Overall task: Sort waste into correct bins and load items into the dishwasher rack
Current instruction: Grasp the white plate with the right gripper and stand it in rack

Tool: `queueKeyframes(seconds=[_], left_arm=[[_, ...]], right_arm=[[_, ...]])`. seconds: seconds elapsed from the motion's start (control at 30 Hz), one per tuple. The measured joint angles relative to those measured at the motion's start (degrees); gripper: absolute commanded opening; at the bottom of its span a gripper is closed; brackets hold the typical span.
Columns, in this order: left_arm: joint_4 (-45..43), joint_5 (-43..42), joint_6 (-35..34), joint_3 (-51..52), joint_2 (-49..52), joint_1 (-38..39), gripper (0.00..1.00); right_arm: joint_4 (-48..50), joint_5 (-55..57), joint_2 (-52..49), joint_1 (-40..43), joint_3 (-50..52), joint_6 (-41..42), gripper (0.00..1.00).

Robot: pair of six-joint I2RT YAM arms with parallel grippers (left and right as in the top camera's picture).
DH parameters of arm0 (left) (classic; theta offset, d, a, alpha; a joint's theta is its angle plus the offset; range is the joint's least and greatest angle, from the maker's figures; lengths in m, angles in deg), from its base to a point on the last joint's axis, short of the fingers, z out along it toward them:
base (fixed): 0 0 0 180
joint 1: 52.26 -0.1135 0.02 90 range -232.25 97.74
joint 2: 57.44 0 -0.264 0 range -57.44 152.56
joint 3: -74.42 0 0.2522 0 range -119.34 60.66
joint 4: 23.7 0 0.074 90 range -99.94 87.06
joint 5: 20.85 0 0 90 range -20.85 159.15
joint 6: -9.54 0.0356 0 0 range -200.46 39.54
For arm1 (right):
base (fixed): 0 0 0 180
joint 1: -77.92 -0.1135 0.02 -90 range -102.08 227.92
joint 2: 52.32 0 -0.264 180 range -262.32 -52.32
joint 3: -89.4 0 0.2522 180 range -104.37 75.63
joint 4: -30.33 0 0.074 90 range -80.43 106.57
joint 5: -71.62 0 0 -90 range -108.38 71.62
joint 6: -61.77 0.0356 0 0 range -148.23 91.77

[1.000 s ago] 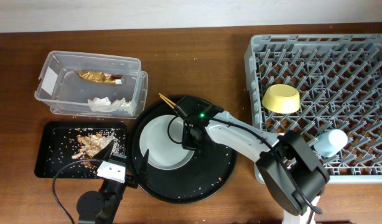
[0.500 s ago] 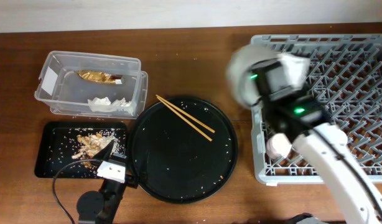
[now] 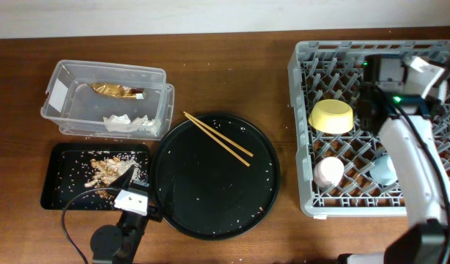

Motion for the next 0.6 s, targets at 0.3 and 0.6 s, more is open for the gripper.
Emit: queueKeyframes(seconds=[0.3,0.6], left_arm=[[0.0,0.0,0.0,0.0,0.0,0.0,1.0],[0.0,0.0,0.0,0.0,0.0,0.0,1.0]], right_arm=[[-0.11,0.0,-6.8,-5.14,0.0,-4.28,0.32],[-1.09,0.42,-6.86,-10.67,-0.07,-5.84,0.58]])
